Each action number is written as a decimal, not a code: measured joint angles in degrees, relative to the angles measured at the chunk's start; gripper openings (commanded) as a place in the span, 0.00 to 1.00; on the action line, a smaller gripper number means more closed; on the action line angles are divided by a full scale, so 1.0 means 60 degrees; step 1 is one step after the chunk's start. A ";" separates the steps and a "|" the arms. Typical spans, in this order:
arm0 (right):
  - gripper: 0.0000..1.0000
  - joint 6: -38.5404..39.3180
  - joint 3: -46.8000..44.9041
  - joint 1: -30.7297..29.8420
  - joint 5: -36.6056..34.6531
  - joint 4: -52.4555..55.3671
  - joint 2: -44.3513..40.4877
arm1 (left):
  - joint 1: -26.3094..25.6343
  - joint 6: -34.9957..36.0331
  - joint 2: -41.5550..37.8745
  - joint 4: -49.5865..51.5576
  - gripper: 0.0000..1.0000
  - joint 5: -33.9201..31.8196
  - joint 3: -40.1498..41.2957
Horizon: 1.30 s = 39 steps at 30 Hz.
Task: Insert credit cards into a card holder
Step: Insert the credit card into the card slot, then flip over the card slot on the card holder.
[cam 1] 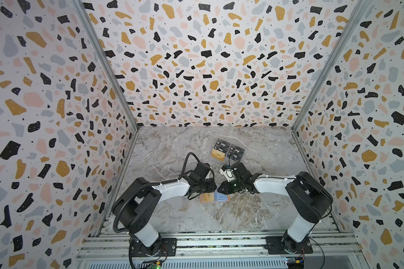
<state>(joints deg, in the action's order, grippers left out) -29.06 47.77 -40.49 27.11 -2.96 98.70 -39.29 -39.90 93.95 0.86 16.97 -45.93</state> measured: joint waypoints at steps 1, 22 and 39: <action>0.18 0.0000 -0.0026 0.0000 -0.0069 0.0022 0.0000 | 0.0000 -0.0007 0.0036 -0.0029 0.22 0.0062 0.0000; 0.12 -0.0233 -0.0284 0.0011 -0.0645 0.0062 -0.0142 | -0.0025 -0.0466 0.0532 -0.1169 0.30 0.0849 0.0364; 0.11 -0.0463 -0.0506 0.0135 -0.0335 -0.0262 -0.0157 | 0.0102 -0.0984 0.0707 -0.2473 0.30 0.1519 0.0787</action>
<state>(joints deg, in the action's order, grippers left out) -31.83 44.73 -39.68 25.10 -4.54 97.76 -38.68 -45.80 98.19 -13.98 26.09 -41.21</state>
